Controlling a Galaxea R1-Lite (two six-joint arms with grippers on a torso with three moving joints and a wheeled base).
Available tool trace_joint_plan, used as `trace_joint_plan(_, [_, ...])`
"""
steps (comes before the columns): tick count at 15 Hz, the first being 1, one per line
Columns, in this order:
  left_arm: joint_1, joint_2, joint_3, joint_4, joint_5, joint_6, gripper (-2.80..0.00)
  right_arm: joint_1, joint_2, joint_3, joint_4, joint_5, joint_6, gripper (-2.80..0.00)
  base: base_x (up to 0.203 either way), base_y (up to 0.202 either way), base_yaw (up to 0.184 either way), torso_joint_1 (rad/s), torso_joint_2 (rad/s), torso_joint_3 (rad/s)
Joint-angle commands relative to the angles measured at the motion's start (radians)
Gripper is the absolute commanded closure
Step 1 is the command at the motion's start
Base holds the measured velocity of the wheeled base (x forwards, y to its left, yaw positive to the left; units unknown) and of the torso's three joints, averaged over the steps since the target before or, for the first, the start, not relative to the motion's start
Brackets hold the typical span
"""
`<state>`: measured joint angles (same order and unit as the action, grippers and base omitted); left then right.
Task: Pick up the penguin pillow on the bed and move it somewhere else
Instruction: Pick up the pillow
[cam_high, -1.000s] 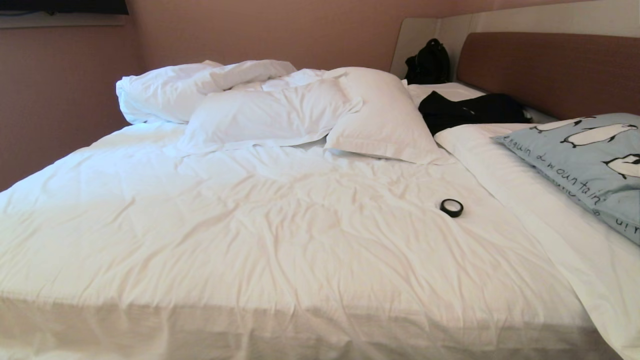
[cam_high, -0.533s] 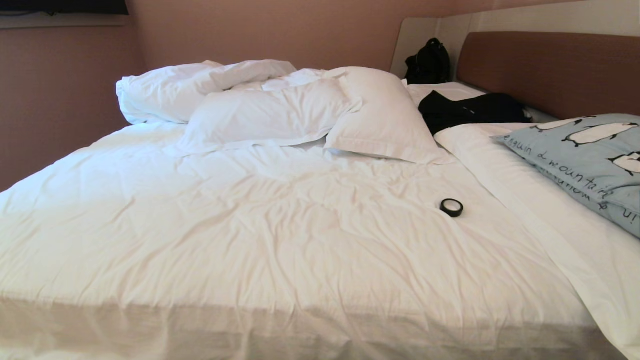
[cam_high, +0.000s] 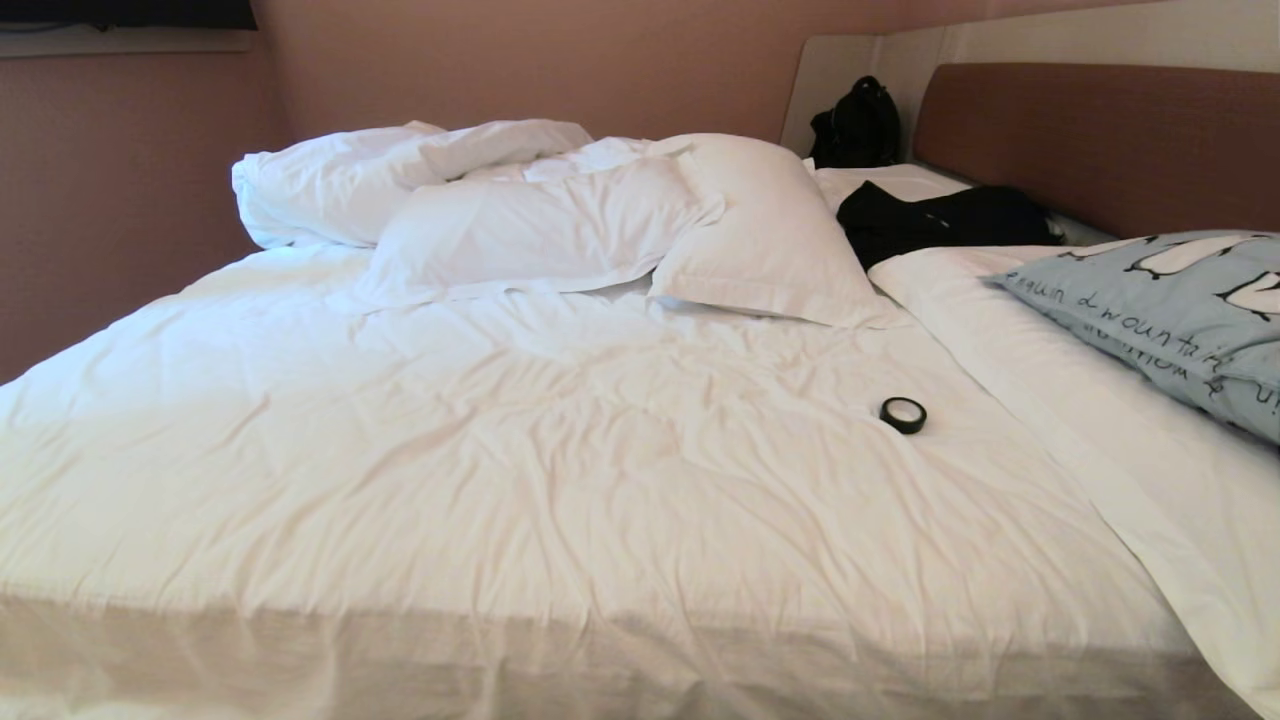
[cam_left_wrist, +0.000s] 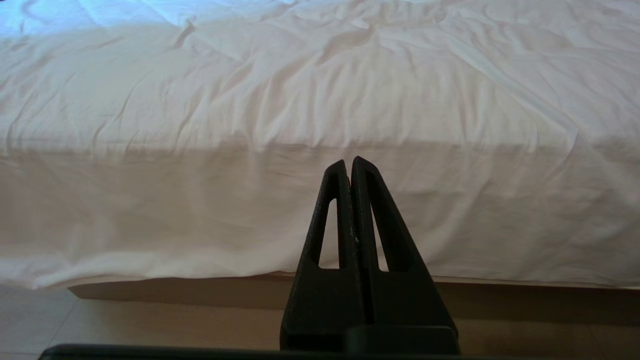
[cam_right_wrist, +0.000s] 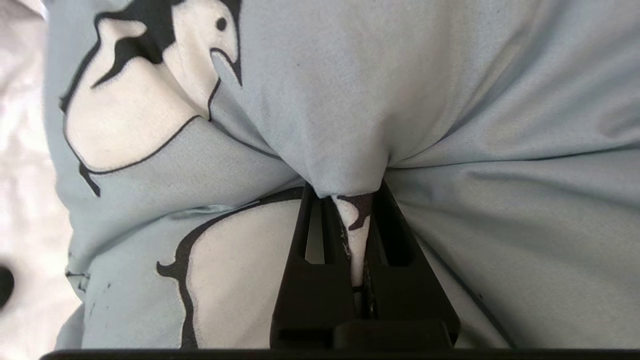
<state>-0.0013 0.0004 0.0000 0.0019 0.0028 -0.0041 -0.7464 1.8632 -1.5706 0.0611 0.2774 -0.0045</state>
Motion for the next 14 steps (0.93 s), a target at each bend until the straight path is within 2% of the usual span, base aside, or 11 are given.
trace_joint_plan(1, [0.001,0.000,0.002,0.000,0.000,-0.001,0.00,0.015,0.007,0.001,-0.077,0.002,0.023,0.00,0.000,0.000,0.000,0.000,0.00,0.000])
trace_joint_plan(5, [0.000,0.000,0.002,0.001,0.000,-0.001,0.00,0.038,0.073,0.000,-0.223,-0.004,0.075,0.00,0.000,0.000,0.000,0.000,0.00,0.000])
trace_joint_plan(10, [0.000,0.000,0.002,0.001,0.000,-0.001,0.00,0.061,0.147,-0.067,-0.234,-0.004,0.151,0.00,0.000,0.000,0.000,0.000,0.00,0.000])
trace_joint_plan(14, [0.000,0.000,0.002,0.001,0.000,-0.001,0.00,0.090,0.182,-0.139,-0.228,-0.005,0.166,0.00,0.000,0.000,0.000,0.000,0.00,0.000])
